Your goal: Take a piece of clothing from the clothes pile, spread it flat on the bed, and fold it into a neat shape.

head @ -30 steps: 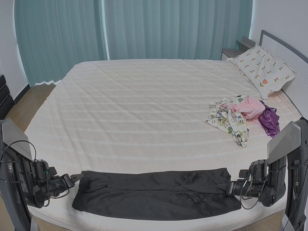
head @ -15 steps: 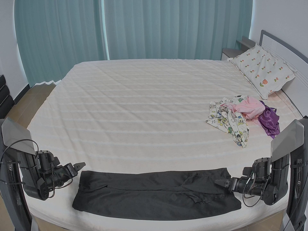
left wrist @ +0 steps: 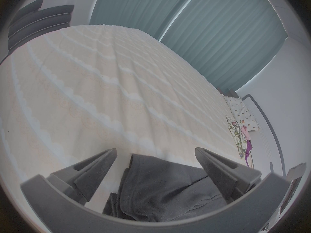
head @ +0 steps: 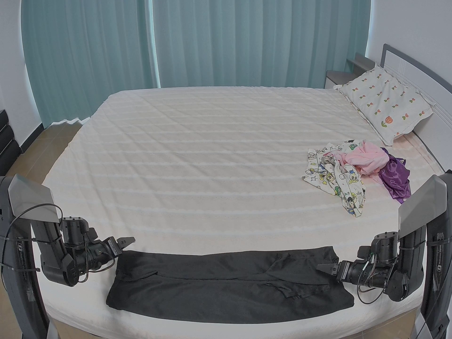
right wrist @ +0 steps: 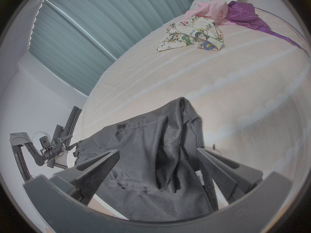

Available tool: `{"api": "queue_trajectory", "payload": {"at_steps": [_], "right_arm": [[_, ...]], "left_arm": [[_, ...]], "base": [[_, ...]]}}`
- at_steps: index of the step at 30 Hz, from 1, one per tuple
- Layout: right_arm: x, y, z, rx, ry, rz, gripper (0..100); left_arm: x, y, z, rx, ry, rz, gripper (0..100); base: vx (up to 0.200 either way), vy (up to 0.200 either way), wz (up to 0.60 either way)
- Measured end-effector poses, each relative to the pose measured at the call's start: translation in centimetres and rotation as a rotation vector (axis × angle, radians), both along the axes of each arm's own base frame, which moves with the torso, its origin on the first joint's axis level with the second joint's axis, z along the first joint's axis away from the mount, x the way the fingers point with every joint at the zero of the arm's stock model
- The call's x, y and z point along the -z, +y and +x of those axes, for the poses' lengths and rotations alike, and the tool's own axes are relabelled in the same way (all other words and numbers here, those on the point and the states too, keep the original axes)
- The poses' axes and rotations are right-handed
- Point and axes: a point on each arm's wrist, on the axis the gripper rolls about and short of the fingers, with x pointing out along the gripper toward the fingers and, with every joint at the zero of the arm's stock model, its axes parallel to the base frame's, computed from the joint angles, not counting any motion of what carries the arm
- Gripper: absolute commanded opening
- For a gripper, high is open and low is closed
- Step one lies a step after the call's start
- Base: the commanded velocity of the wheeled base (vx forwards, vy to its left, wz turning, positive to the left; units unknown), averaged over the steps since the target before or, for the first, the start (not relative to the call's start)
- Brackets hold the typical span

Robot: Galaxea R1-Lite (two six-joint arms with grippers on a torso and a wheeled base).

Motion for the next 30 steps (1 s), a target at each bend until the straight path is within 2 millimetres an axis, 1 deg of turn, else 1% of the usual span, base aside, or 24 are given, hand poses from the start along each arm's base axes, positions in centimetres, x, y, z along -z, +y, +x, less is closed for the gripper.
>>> {"api": "queue_trajectory", "payload": {"at_steps": [4, 5, 8, 12, 15, 17, 22, 27, 30], "right_arm": [[0.0, 0.0, 0.0, 0.001, -0.001, 0.0, 100], [0.0, 0.0, 0.0, 0.001, -0.001, 0.0, 100], [0.0, 0.0, 0.0, 0.0, -0.002, 0.0, 100], [0.0, 0.1, 0.0, -0.005, -0.003, 0.0, 100], [0.0, 0.1, 0.1, -0.007, -0.004, 0.0, 100], [0.0, 0.2, 0.0, -0.011, -0.004, -0.001, 100], [0.2, 0.2, -0.1, -0.014, 0.007, -0.005, 100], [0.5, 0.2, -0.4, -0.018, 0.026, -0.011, 100], [0.7, 0.2, -0.5, -0.018, 0.037, -0.014, 100]], "left_arm": [[0.5, -0.5, 0.0, 0.023, 0.011, 0.006, 100], [0.5, -0.6, 0.0, 0.028, 0.013, 0.007, 0], [0.7, -1.0, -0.1, 0.041, 0.021, 0.012, 0], [1.2, -1.3, 0.0, 0.055, 0.026, 0.061, 0], [1.6, -1.2, 0.1, 0.035, 0.028, 0.115, 0], [1.8, -1.1, 0.2, 0.021, 0.027, 0.121, 0], [1.8, -0.9, 0.4, -0.041, 0.025, 0.061, 0], [0.9, -0.7, 1.0, -0.106, -0.063, -0.006, 0], [0.8, -0.5, 1.0, -0.119, -0.077, -0.016, 0]], "base": [[0.0, 0.0, 0.0], [0.0, 0.0, 0.0], [0.0, 0.0, 0.0], [0.0, 0.0, 0.0], [0.0, 0.0, 0.0], [0.0, 0.0, 0.0], [0.0, 0.0, 0.0], [0.0, 0.0, 0.0], [0.0, 0.0, 0.0]]}}
